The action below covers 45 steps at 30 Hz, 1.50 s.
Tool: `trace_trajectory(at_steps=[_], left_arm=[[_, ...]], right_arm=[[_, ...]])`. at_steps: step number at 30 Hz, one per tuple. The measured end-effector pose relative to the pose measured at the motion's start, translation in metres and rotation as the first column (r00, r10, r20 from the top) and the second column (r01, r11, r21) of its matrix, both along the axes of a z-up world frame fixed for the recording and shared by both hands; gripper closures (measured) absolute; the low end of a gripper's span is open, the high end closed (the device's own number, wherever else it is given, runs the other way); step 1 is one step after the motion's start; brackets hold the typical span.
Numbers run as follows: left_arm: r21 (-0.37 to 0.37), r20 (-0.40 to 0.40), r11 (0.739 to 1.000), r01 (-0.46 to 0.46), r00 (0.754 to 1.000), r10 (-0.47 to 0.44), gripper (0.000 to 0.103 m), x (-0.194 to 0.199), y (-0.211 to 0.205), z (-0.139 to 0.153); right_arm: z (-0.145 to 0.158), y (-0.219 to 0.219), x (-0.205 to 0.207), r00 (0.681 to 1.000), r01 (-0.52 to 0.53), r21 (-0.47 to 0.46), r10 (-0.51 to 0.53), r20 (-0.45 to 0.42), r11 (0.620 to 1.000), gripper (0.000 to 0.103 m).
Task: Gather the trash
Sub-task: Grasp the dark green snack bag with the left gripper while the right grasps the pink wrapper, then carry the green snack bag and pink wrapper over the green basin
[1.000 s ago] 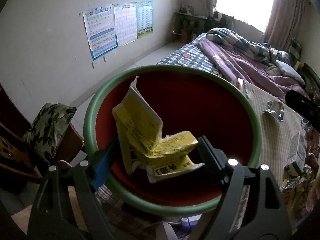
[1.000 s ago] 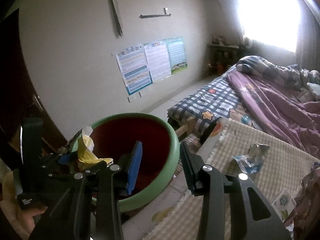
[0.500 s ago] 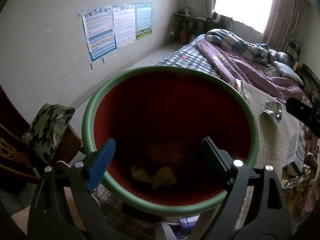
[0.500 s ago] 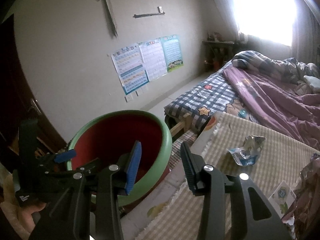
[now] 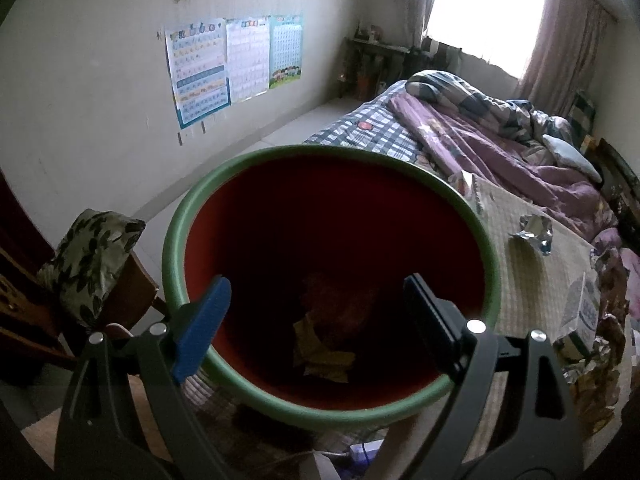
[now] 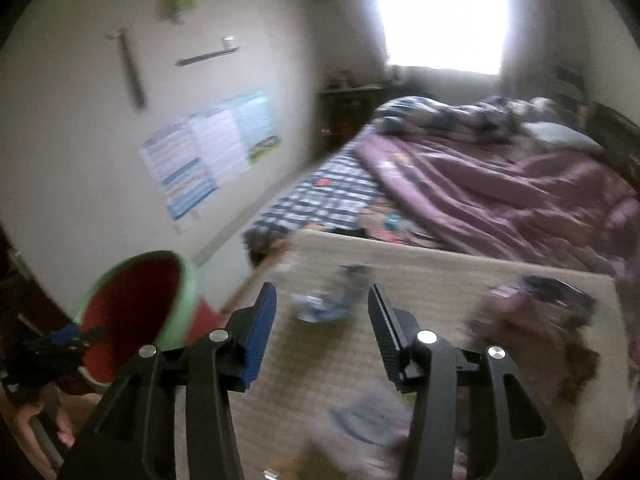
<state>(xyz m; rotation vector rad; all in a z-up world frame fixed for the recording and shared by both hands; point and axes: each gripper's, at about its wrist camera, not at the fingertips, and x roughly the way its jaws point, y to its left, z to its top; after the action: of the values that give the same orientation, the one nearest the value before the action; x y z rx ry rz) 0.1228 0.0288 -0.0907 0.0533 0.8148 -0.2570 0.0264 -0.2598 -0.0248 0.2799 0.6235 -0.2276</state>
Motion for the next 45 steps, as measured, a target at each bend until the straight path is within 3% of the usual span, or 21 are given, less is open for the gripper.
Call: trace_trajectory(at_steps=[6, 10, 12, 17, 22, 25, 26, 29, 31, 32, 34, 38, 41, 45], left_arm=[[-0.037, 0.091, 0.998, 0.041, 0.995, -0.038, 0.018, -0.019, -0.029, 0.029], [-0.043, 0.115, 0.981, 0.187, 0.977, -0.181, 0.018, -0.019, -0.09, 0.044], [-0.066, 0.115, 0.955, 0.289, 0.953, -0.281, 0.018, -0.017, -0.132, 0.047], [-0.027, 0.002, 0.905, 0.425, 0.905, -0.425, 0.026, 0.003, -0.225, 0.017], [-0.008, -0.117, 0.895, 0.446, 0.888, -0.444, 0.029, 0.027, -0.274, -0.019], [0.044, -0.181, 0.883, 0.468, 0.873, -0.453, 0.029, 0.037, -0.296, -0.044], [0.05, -0.194, 0.884, 0.465, 0.873, -0.448, 0.03, 0.038, -0.296, -0.05], [0.049, -0.25, 0.893, 0.448, 0.871, -0.423, 0.044, 0.044, -0.296, -0.068], [0.074, -0.23, 0.889, 0.452, 0.875, -0.425, 0.055, 0.045, -0.294, -0.066], [0.098, -0.219, 0.885, 0.456, 0.877, -0.428, 0.065, 0.045, -0.293, -0.065], [0.083, -0.207, 0.891, 0.447, 0.882, -0.423, 0.072, 0.047, -0.286, -0.06], [-0.005, -0.17, 0.917, 0.4, 0.903, -0.395, 0.073, 0.04, -0.261, -0.042], [-0.049, -0.137, 0.912, 0.407, 0.902, -0.41, 0.073, 0.018, -0.243, -0.025], [-0.047, -0.101, 0.912, 0.408, 0.906, -0.41, 0.072, -0.013, -0.222, -0.011]], right_arm=[[-0.02, -0.034, -0.05, 0.995, 0.09, 0.053, -0.088, -0.045, 0.995, 0.056], [-0.03, -0.042, -0.073, 0.994, 0.1, 0.094, -0.095, -0.059, 0.991, 0.056], [-0.032, -0.045, -0.083, 0.993, 0.103, 0.113, -0.097, -0.06, 0.988, 0.056], [-0.03, -0.061, -0.102, 0.99, 0.133, 0.131, -0.127, -0.054, 0.982, 0.056], [-0.032, -0.09, -0.12, 0.982, 0.185, 0.142, -0.178, -0.06, 0.972, 0.056], [-0.036, -0.105, -0.125, 0.975, 0.219, 0.159, -0.211, -0.07, 0.963, 0.055], [-0.037, -0.107, -0.125, 0.973, 0.23, 0.167, -0.221, -0.071, 0.959, 0.055], [-0.042, -0.115, -0.123, 0.969, 0.246, 0.182, -0.235, -0.078, 0.952, 0.054], [-0.046, -0.12, -0.121, 0.968, 0.249, 0.184, -0.236, -0.088, 0.951, 0.054], [-0.047, -0.123, -0.12, 0.967, 0.25, 0.187, -0.237, -0.089, 0.95, 0.054], [-0.047, -0.129, -0.116, 0.968, 0.25, 0.19, -0.237, -0.085, 0.949, 0.054], [-0.045, -0.135, -0.103, 0.974, 0.223, 0.172, -0.212, -0.084, 0.959, 0.054], [-0.045, -0.141, -0.089, 0.98, 0.187, 0.172, -0.172, -0.096, 0.967, 0.052], [-0.053, -0.146, -0.072, 0.982, 0.163, 0.179, -0.141, -0.128, 0.97, 0.05]])
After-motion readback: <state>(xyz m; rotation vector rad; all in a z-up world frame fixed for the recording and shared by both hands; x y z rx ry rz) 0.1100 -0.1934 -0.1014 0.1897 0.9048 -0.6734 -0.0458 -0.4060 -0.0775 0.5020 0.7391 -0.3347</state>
